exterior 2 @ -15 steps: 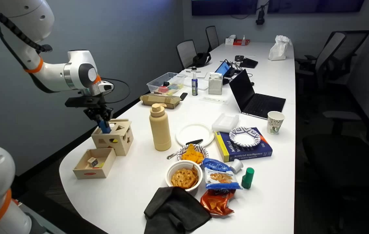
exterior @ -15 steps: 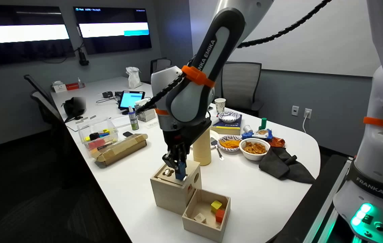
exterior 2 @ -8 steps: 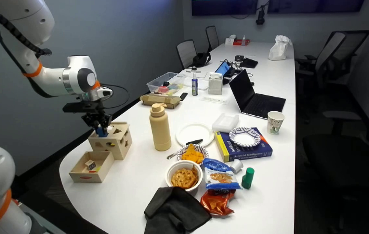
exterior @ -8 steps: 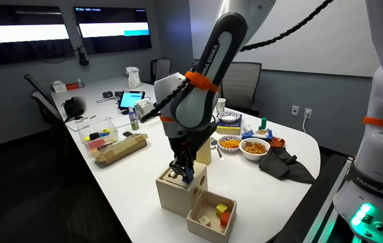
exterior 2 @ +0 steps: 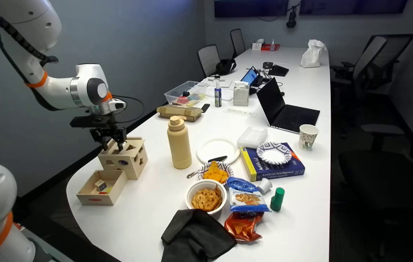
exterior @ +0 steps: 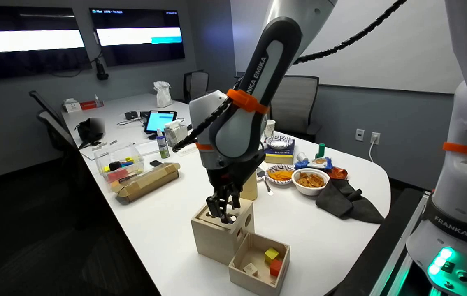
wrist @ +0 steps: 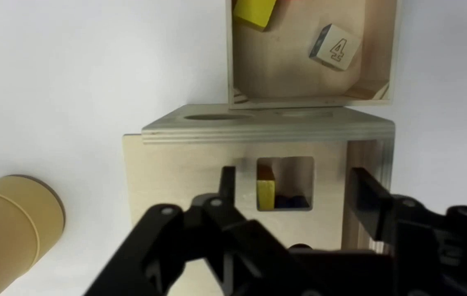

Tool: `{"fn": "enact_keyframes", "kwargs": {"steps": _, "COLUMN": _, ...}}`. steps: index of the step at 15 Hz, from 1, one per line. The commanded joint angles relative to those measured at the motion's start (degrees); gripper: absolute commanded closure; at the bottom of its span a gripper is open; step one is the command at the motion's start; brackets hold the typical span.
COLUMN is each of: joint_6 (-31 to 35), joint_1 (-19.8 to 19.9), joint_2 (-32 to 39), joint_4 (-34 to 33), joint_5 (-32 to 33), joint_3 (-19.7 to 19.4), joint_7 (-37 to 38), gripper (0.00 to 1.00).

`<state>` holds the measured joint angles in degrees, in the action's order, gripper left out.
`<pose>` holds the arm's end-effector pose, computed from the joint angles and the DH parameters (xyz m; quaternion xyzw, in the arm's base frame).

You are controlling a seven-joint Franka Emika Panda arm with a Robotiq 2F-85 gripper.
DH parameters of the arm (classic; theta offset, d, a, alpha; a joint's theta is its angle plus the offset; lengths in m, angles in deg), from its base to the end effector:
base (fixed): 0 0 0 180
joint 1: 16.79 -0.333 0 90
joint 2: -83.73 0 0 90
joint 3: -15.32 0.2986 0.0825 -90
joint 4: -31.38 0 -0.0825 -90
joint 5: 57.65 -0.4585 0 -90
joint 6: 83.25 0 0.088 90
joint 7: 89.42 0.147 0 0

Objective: Put the blue block inside the bigger block

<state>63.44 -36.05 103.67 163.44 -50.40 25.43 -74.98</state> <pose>0.4686 0.2745 0.0681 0.9828 0.1796 -0.0382 0.0178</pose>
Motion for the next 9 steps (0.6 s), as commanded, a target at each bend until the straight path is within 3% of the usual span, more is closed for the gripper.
{"fn": "enact_keyframes", "kwargs": {"steps": 1, "joint_6": 1.74, "joint_1": 0.2, "joint_2": -0.53, "joint_4": 0.85, "joint_5": -0.71, "joint_3": 0.35, "joint_7": -0.51, "gripper": 0.01}}
{"fn": "enact_keyframes", "kwargs": {"steps": 9, "joint_6": 0.88, "joint_1": -0.32, "joint_2": -3.49, "joint_4": 2.99, "joint_5": -1.53, "joint_3": 1.94, "joint_7": -0.12, "gripper": 0.0}}
